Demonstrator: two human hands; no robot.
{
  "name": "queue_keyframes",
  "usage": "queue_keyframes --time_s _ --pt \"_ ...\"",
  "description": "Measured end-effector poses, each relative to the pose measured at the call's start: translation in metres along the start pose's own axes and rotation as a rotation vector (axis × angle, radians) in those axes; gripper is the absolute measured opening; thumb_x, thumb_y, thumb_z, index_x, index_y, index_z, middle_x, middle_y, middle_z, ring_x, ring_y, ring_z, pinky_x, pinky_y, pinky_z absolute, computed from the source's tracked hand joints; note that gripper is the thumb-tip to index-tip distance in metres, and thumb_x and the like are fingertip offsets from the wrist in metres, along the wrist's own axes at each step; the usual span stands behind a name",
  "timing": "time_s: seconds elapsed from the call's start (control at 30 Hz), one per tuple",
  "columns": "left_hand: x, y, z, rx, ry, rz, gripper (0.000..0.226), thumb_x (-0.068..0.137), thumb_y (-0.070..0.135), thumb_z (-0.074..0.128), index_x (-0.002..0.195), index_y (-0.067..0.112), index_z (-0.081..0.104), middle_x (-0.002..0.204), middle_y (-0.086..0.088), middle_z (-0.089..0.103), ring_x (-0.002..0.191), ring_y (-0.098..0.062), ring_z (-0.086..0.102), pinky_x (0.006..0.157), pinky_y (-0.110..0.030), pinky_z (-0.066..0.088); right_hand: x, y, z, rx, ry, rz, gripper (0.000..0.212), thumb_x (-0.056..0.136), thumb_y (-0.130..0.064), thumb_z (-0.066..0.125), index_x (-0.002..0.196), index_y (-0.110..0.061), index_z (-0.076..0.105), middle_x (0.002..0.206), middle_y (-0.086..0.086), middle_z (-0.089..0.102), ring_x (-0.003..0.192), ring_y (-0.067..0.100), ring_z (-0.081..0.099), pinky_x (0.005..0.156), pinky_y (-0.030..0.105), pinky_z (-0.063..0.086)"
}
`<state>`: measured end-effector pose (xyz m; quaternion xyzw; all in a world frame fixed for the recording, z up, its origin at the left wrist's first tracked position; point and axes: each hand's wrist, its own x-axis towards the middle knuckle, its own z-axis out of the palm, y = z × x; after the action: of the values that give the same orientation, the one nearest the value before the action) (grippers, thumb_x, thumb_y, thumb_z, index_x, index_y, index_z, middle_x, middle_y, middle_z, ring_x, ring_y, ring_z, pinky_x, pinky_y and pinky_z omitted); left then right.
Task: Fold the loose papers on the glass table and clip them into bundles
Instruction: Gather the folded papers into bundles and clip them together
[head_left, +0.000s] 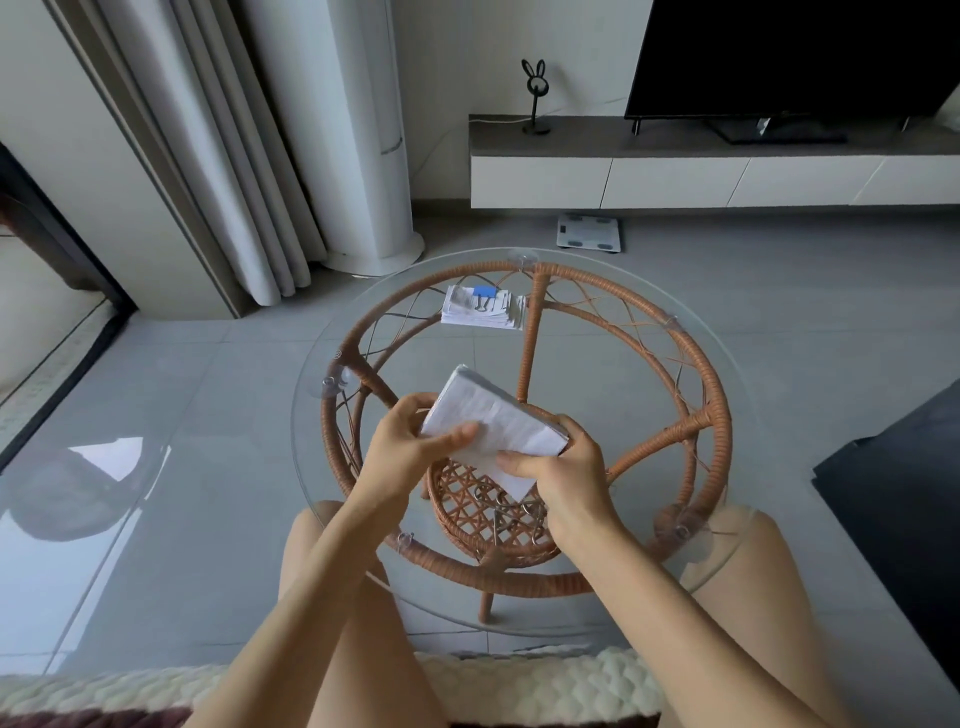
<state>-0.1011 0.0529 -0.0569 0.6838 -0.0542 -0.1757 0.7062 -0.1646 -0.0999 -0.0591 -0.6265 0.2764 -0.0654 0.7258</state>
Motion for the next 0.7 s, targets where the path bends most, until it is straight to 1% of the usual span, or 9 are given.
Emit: queue_keyframes --time_s 0.03,0.1,0.17,0.27,0.37,0.47,0.57,0.63,0.7 --pt "-0.003 0.002 0.006 -0.126 0.014 -0.035 0.078 0.055 0.040 0.089 0.111 -0.004 0.056 0.100 -0.017 0.070 0.085 -0.027 0.071 0.068 -0.027 0.057 -0.002 -0.001 0.001 0.105 0.008 0.058 0.049 0.061 0.002 0.083 0.103 -0.013 0.066 0.099 0.007 0.072 0.094 0.026 0.067 0.083 0.043 0.056" --pt "-0.013 0.008 0.024 -0.333 0.032 -0.079 0.052 0.069 0.030 0.079 0.102 -0.007 0.062 0.093 -0.017 0.071 0.082 -0.027 0.070 0.068 -0.029 0.057 -0.009 -0.006 0.005 0.255 -0.020 0.133 0.041 0.064 0.006 0.079 0.100 -0.011 0.069 0.094 0.009 0.073 0.092 0.027 0.069 0.083 0.041 0.056" --pt "-0.018 0.009 0.040 -0.364 0.119 -0.120 0.032 0.073 0.027 0.072 0.089 -0.001 0.068 0.085 -0.014 0.071 0.078 -0.024 0.068 0.073 -0.032 0.057 -0.018 -0.010 0.009 0.289 -0.027 0.149 0.034 0.066 0.006 0.077 0.097 -0.008 0.071 0.090 0.009 0.074 0.088 0.025 0.070 0.078 0.036 0.057" --pt "-0.017 0.012 0.043 -0.421 0.236 -0.147 0.015 0.077 0.018 0.072 0.079 0.004 0.069 0.076 -0.007 0.070 0.075 -0.019 0.065 0.073 -0.029 0.055 -0.023 -0.012 0.003 0.261 -0.062 0.125 0.033 0.071 0.002 0.076 0.101 -0.010 0.070 0.094 0.008 0.073 0.090 0.025 0.069 0.078 0.038 0.057" --pt "-0.017 0.018 0.043 -0.458 0.245 -0.163 0.010 0.076 0.014 0.072 0.078 0.005 0.069 0.074 -0.003 0.070 0.077 -0.018 0.064 0.074 -0.029 0.053 -0.023 -0.017 -0.010 0.287 -0.153 0.129 0.028 0.081 -0.009 0.070 0.108 -0.009 0.066 0.102 0.012 0.071 0.096 0.029 0.068 0.075 0.038 0.057" --pt "-0.024 0.024 0.043 -0.438 0.164 -0.193 0.019 0.067 0.019 0.074 0.078 0.005 0.067 0.076 -0.004 0.071 0.075 -0.019 0.066 0.074 -0.030 0.054 -0.023 -0.018 -0.020 0.160 -0.090 0.042 0.012 0.084 -0.014 0.068 0.096 -0.011 0.069 0.096 0.010 0.072 0.094 0.027 0.068 0.078 0.041 0.057" --pt "-0.027 0.030 0.034 -0.213 0.058 -0.217 0.042 0.060 0.021 0.084 0.091 -0.001 0.066 0.088 -0.013 0.071 0.076 -0.021 0.070 0.068 -0.026 0.056 -0.023 -0.020 -0.032 -0.005 -0.051 -0.059 0.003 0.082 -0.011 0.071 0.083 -0.010 0.068 0.087 0.009 0.072 0.088 0.028 0.068 0.072 0.039 0.057" --pt "-0.024 0.036 0.024 0.112 0.011 -0.176 0.048 0.061 0.021 0.084 0.101 0.006 0.062 0.090 -0.011 0.068 0.078 -0.019 0.067 0.068 -0.026 0.053 -0.023 -0.023 -0.042 -0.105 -0.095 -0.104 0.007 0.080 -0.007 0.072 0.078 -0.009 0.066 0.082 0.008 0.071 0.082 0.025 0.066 0.065 0.032 0.052" --pt "-0.020 0.046 0.020 0.525 -0.107 -0.041 0.040 0.068 0.025 0.081 0.103 0.019 0.061 0.093 0.000 0.066 0.086 -0.016 0.063 0.074 -0.029 0.052 -0.025 -0.027 -0.052 -0.246 -0.183 -0.128 0.012 0.080 -0.004 0.072 0.073 -0.008 0.063 0.075 0.009 0.066 0.074 0.021 0.061 0.062 0.027 0.046"
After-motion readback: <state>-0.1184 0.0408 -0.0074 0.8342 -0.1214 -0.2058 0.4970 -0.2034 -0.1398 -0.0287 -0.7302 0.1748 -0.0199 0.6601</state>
